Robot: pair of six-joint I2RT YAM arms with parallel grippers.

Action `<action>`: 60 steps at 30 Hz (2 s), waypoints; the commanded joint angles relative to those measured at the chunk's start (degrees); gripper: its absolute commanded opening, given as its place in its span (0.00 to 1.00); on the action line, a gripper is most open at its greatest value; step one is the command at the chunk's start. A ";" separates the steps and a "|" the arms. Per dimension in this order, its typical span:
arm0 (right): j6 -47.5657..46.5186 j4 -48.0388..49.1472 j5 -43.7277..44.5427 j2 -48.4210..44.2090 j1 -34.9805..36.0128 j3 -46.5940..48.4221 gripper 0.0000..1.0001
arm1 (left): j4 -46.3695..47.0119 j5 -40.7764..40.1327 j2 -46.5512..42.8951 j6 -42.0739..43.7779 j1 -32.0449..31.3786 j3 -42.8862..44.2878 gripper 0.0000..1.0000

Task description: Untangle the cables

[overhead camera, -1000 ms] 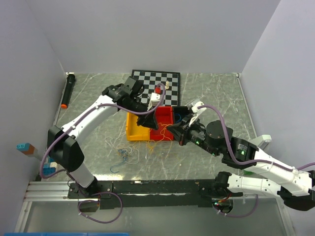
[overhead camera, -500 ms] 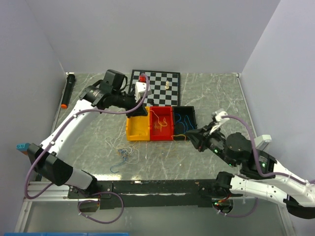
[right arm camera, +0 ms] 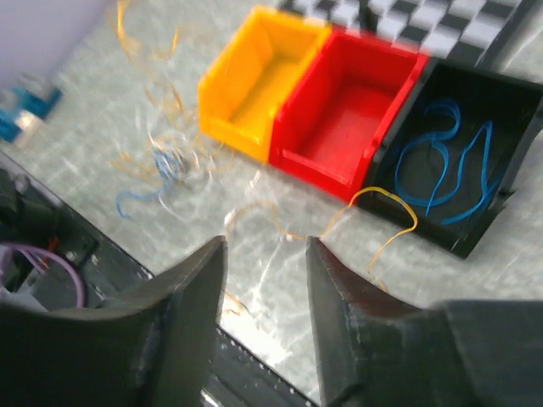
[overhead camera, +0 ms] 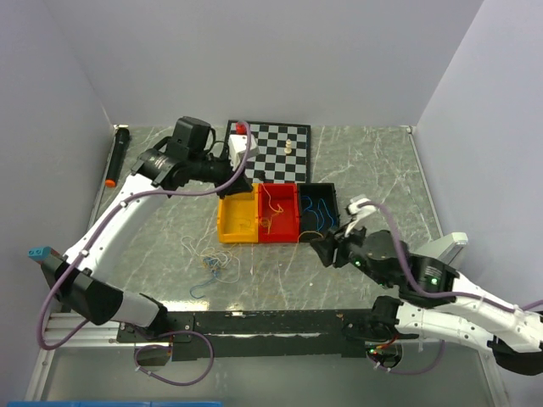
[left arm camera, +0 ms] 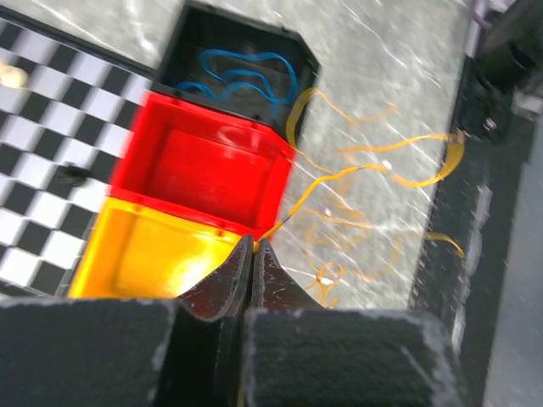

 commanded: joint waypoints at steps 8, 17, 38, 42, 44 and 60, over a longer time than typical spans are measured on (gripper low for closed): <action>13.01 -1.30 7.92 10.38 -0.44 -7.69 0.62 | 10.81 -9.48 3.20 -9.25 -1.50 1.55 0.01; 15.06 3.87 10.66 2.22 -0.96 -10.59 0.63 | 10.88 -15.11 12.88 -7.32 -5.02 3.23 0.01; 8.55 13.72 1.70 4.06 -12.21 -10.15 0.63 | 33.21 -11.78 16.22 -12.94 -5.72 -5.56 0.01; 7.32 14.25 1.17 4.58 -14.23 -9.27 0.63 | 35.68 -13.18 17.53 -12.25 -5.81 -6.88 0.01; 6.71 14.95 0.47 5.11 -15.02 -9.36 0.63 | 37.25 -13.36 17.27 -11.98 -5.81 -8.63 0.01; 5.83 18.47 -4.02 9.94 -20.91 -9.10 0.64 | 37.37 -20.21 25.88 -16.02 -6.34 -7.07 0.11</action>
